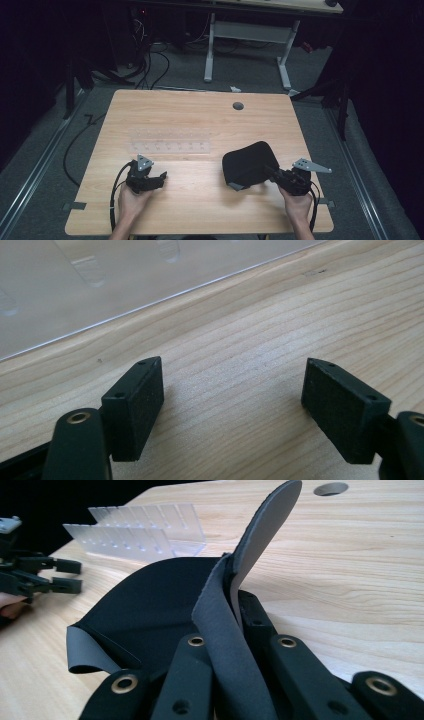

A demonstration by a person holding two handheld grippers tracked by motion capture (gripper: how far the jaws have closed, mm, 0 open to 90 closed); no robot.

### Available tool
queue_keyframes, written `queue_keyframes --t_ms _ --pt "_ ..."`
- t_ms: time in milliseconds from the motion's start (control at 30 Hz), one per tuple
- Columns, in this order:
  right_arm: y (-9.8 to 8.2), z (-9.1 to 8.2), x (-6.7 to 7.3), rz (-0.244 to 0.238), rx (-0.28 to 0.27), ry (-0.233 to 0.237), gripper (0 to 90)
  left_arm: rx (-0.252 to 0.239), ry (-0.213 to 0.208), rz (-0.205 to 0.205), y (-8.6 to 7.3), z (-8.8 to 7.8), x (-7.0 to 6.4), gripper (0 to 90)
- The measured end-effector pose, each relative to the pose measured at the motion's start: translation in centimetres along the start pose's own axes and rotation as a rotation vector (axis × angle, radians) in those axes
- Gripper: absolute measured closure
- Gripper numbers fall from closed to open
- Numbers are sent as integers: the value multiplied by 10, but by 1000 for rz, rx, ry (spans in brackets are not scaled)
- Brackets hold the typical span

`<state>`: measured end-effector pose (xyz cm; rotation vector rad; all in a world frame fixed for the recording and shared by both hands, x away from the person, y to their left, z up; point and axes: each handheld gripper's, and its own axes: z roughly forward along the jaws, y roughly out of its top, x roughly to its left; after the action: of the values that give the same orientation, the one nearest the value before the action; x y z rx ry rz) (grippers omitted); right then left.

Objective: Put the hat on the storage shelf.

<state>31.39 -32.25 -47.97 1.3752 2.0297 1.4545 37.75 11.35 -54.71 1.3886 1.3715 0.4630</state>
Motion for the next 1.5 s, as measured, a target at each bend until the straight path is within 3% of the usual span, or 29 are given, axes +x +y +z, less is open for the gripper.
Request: queue_keyframes --t_ms 233,433,533,667,1067,1500 --pt "2 -5 10 13 -4 37 856 5 -37 1 2 -4 -7 244" --pt "6 -2 20 2 1 54 856 -9 -130 19 9 -18 -26 247" --pt "8 2 24 -11 4 63 856 3 -163 52 8 -23 -35 251" --pt "10 7 29 -10 11 74 855 12 -212 65 8 -29 -46 245" --pt "18 17 40 -19 30 99 855 -16 -347 114 16 -46 -82 233" --pt "28 28 53 -26 50 140 855 -3 -405 184 12 -46 -103 209"
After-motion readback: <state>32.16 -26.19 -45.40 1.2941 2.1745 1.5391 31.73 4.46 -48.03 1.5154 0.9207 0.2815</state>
